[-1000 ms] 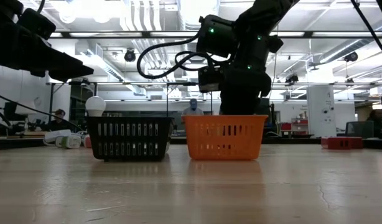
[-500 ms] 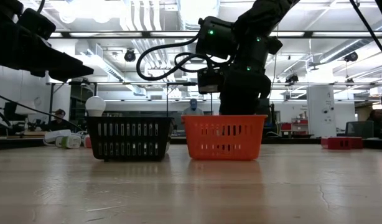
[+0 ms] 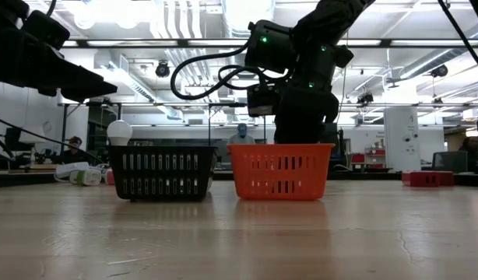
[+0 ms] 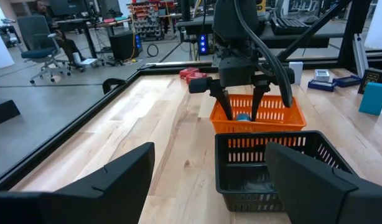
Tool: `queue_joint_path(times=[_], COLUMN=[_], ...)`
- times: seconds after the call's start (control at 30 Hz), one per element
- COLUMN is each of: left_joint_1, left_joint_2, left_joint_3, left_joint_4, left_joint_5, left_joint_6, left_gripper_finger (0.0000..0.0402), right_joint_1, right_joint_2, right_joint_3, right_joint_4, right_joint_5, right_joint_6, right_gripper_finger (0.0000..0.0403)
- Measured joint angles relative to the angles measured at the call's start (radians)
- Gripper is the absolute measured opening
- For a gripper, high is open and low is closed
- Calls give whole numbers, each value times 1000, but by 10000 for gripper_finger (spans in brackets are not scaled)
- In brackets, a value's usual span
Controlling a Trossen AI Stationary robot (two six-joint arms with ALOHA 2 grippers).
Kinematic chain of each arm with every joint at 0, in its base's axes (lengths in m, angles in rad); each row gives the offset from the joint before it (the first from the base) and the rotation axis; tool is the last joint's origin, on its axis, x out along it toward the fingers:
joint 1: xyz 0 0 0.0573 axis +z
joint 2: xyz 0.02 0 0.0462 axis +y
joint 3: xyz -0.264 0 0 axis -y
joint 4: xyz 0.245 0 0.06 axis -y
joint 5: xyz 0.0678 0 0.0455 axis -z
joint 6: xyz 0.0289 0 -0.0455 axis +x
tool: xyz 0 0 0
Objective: Pick & Place Office items
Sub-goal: Put the blue charger adapter into the orange bin, then put the bottom red charger adapter into the orange bin
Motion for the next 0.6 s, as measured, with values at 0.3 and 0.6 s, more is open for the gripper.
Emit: queue_joint_path(times=[0.3, 0.6], left_joint_1=[0, 0], left_joint_2=[0, 0], left_joint_3=[0, 0], left_joint_4=[0, 0], left_joint_5=[0, 0], left_joint_6=[0, 0], left_gripper_finger=[310, 310], right_joint_1=[0, -1], right_joint_2=[-13, -62], right_joint_3=[12, 121], right_joint_4=[-3, -162], right_joint_5=[0, 5], right_joint_6=[15, 12], right_gripper_finger=[192, 192])
